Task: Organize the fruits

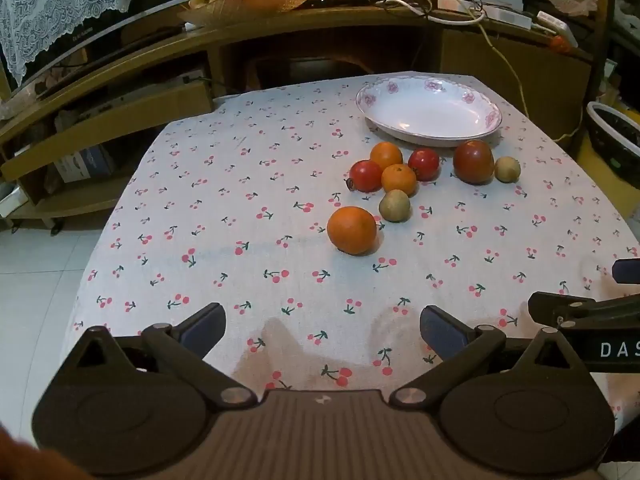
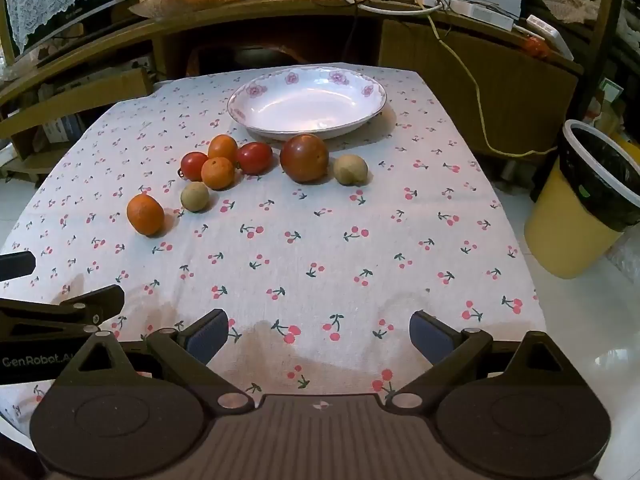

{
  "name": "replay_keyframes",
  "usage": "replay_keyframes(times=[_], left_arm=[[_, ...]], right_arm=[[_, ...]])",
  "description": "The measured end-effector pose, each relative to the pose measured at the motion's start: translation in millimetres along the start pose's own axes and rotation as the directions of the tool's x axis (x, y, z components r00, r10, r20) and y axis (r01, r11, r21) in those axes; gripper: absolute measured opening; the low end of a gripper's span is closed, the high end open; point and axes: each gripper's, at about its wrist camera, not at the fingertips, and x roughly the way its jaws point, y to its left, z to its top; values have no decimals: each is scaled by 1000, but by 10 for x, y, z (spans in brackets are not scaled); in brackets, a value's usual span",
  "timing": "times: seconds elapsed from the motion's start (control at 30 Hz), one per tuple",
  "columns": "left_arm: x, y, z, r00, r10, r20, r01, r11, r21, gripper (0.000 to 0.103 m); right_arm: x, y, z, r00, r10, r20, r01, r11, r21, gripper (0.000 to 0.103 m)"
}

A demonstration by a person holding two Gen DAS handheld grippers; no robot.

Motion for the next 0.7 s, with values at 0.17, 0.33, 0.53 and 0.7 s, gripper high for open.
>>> replay_keyframes(times=[0.17, 0.33, 0.53, 0.7], left_arm=[[2, -4, 6, 1000, -1, -5, 1, 1000, -2, 103], [-8, 11, -20, 1000, -1, -4, 1, 1000, -4, 103], [22, 11, -17, 1000, -4, -9, 4, 1000, -10, 103], [24, 11, -18, 1000, -5, -9, 5, 1000, -10, 103]], right_arm=[[6, 5, -4, 1000, 6, -1, -6, 1000, 3, 97], [15, 6, -5, 1000, 9, -4, -9, 1000, 4, 97], [17, 10, -7, 1000, 8, -5, -8, 1000, 5, 97], [28, 14, -6, 1000, 9, -7, -9, 1000, 5, 97]])
